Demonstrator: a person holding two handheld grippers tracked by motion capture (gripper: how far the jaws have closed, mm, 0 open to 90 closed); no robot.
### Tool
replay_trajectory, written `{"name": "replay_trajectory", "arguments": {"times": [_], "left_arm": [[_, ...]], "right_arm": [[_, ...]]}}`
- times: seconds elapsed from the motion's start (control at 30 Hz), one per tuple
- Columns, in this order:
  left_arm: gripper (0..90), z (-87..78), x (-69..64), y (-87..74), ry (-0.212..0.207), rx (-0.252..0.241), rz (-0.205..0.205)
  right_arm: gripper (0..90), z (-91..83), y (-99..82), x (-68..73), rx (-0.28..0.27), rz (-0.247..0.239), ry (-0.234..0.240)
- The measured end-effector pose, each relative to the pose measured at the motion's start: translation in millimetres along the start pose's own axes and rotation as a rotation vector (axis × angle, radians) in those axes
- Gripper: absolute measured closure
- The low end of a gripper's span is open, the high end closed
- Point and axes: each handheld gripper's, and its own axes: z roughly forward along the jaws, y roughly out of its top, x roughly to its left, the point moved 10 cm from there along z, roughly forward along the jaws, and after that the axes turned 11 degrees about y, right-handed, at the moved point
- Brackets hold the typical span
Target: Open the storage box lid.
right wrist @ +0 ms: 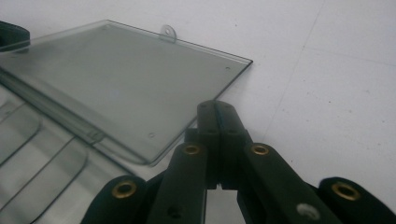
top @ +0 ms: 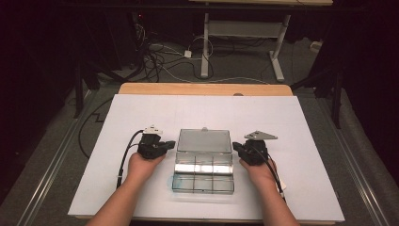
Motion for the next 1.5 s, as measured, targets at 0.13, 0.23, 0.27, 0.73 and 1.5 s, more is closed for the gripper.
{"name": "replay_trajectory", "arguments": {"times": [0.13,0.23,0.27,0.73,1.5], "left_arm": [[87.5,-18.0,-3.8,-6.7,-0.018,-0.051,0.001],[87.4,-29.9,-9.5,-15.6,-0.034,-0.078,0.017],[87.4,-34.1,-12.0,-19.2,-0.040,-0.085,0.017],[87.3,-76.9,-20.2,-78.6,-0.046,-0.064,0.073],[4.0,-79.6,-7.2,-73.8,-0.033,-0.108,0.056]], "right_arm": [[90.0,-15.3,0.0,11.1,-0.045,-0.031,0.020],[90.0,-27.1,-3.5,19.3,-0.074,-0.046,0.035],[90.0,-30.9,-5.4,22.0,-0.083,-0.050,0.039],[90.0,-73.2,-51.8,54.5,-0.112,-0.096,0.094],[0.0,-78.2,-40.0,45.7,-0.143,-0.123,0.064]]}}
